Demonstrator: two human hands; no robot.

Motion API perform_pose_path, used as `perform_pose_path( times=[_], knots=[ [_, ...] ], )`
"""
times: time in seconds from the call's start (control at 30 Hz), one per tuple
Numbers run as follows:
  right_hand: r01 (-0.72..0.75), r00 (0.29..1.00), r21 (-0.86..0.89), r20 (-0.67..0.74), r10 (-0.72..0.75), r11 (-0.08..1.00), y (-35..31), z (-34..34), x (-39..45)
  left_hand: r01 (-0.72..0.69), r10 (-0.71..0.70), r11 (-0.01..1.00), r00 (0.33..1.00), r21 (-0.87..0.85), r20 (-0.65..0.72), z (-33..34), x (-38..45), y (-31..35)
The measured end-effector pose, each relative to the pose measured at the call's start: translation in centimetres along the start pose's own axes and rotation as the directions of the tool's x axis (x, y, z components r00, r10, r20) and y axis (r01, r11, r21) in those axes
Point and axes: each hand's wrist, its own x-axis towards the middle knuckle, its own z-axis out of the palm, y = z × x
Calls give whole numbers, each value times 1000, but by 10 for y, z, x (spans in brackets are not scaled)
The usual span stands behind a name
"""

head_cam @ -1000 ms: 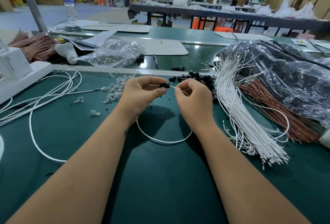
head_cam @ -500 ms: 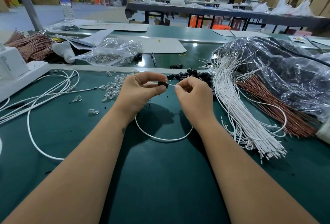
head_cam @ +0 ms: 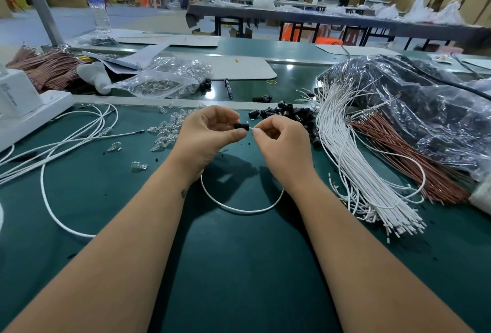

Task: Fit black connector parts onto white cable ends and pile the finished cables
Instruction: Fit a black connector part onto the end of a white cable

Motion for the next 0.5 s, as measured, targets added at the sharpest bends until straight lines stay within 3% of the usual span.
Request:
perform_pose_path(
  times=[0.27, 0.5],
  knots=[
    [-10, 1000, 21, 0, 10, 1000, 2, 0, 3, 6, -5, 1000, 997, -2, 72, 0, -4, 2],
    [10, 999, 49, 37, -12, 999, 1, 1, 1, -22, 23, 998, 1000, -56, 9, 1, -4, 2]
  ],
)
